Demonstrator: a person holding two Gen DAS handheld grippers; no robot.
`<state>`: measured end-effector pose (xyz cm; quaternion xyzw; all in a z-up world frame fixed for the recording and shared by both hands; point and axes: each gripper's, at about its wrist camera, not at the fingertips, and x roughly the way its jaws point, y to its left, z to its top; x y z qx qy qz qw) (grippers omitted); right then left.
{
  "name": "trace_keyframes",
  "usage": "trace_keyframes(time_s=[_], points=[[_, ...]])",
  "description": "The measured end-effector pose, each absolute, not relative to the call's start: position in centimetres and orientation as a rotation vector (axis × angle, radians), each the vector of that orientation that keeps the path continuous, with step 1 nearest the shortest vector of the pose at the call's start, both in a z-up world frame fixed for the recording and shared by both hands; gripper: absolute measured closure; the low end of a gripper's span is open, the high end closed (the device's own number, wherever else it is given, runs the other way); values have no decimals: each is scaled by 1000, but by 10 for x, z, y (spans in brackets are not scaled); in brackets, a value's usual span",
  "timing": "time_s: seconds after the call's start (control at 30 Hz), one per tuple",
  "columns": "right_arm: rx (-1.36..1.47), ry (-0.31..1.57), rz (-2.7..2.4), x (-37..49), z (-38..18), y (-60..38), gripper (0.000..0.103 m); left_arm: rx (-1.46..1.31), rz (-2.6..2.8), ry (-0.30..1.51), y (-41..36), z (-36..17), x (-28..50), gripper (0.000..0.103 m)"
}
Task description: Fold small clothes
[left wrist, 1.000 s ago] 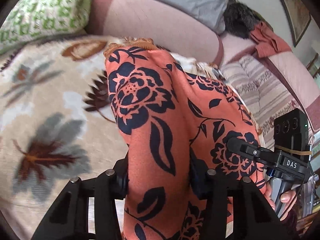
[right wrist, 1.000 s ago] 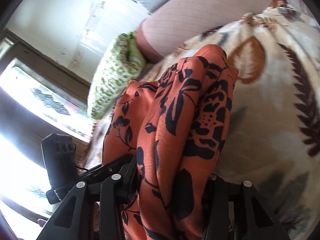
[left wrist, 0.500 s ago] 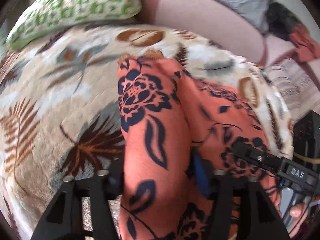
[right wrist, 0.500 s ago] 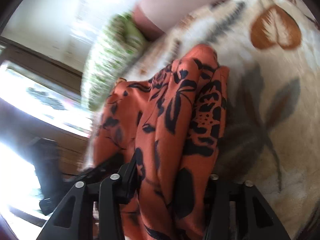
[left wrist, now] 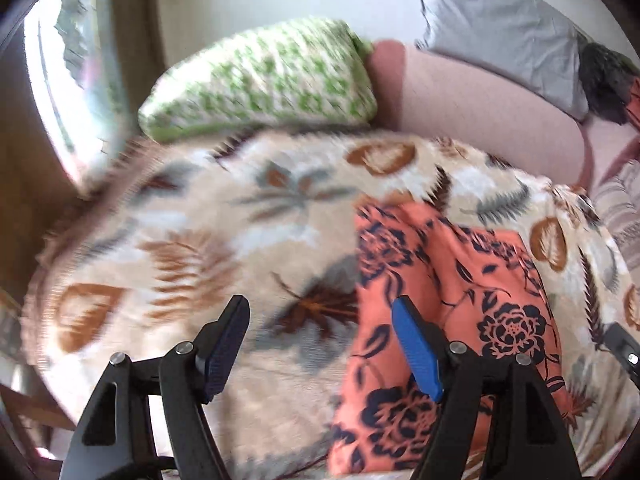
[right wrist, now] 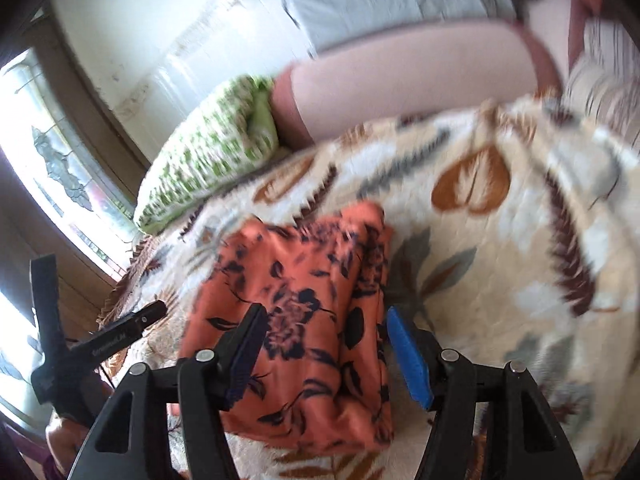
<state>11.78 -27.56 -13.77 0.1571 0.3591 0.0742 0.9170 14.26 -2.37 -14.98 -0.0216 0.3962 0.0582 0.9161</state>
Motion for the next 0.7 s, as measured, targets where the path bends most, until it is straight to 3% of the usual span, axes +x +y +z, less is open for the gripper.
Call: trace_keyframes(time_s=[0.07,0.43,0.7], points=[[286,700,133,100,-123,-266,34,-21,147,770,-19,-134,125,23],[166,645,120,46,-70,-227,34,48,221,583,-11,-51,56,21],[140,660,175,40,-63,-204,34,31,219,519,1,-28,37,21]])
